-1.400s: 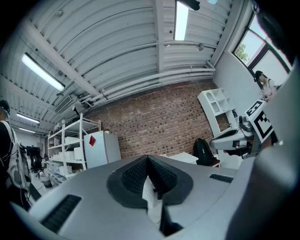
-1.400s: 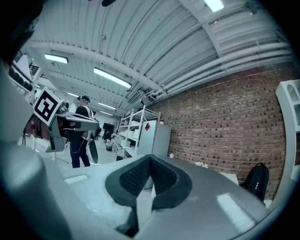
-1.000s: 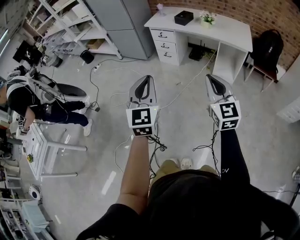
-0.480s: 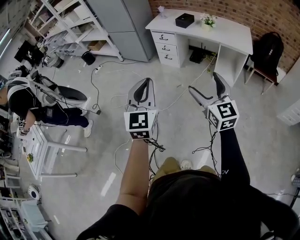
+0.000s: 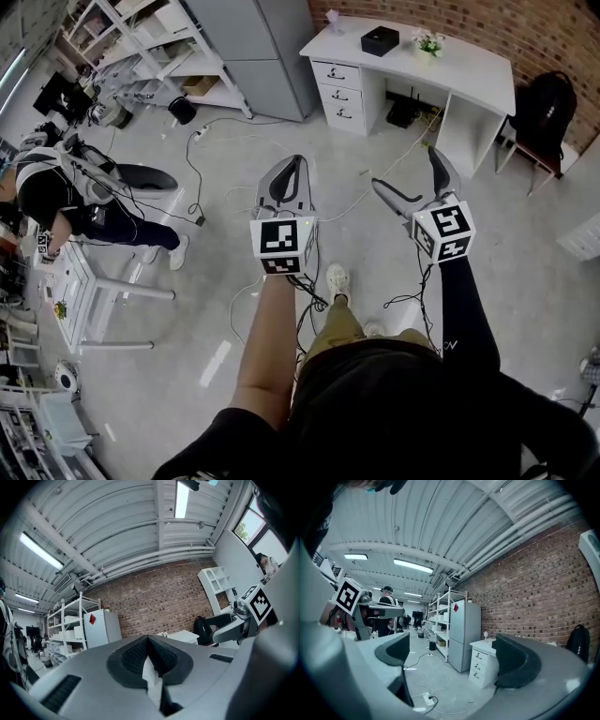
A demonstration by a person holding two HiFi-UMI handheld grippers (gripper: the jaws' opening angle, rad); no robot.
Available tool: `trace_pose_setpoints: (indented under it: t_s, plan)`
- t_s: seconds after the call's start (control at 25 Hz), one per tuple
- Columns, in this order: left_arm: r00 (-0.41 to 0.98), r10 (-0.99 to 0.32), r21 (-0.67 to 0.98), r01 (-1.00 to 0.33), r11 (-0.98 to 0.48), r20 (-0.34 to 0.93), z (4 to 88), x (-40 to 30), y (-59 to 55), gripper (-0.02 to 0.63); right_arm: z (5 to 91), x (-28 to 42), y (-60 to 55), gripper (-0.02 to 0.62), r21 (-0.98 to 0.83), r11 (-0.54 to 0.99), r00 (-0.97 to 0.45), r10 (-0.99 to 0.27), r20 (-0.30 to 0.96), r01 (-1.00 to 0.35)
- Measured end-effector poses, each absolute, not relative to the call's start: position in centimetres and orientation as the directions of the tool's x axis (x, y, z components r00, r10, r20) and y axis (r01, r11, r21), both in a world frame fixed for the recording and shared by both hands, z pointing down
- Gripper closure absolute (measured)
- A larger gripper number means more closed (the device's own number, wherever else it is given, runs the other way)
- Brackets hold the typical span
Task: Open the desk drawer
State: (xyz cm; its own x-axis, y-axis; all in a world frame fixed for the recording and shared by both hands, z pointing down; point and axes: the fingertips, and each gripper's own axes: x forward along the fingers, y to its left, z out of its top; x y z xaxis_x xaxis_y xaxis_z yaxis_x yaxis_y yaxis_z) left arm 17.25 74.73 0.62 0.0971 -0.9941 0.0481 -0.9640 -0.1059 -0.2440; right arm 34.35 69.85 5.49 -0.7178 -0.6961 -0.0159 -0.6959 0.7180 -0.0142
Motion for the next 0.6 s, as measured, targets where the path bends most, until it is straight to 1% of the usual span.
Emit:
trace_pose_setpoints:
  t_s: [0.28, 0.6]
  plan:
    - [0.05, -0.998, -0.241, -0.969, -0.057, 0.034, 1.4, 13.9, 71.0, 0.597, 6.5, 32.1, 65.8, 0.029, -0.013, 0.725, -0.726, -0.688, 0.012, -0.688]
    - [0.072, -0.997, -0.24, -0.968, -0.076, 0.028, 2.2, 10.5, 63.0, 0.597, 7.9, 28.3, 58.7, 0.029, 0.015, 0.73, -0.729, -0.683, 0.048, -0.683]
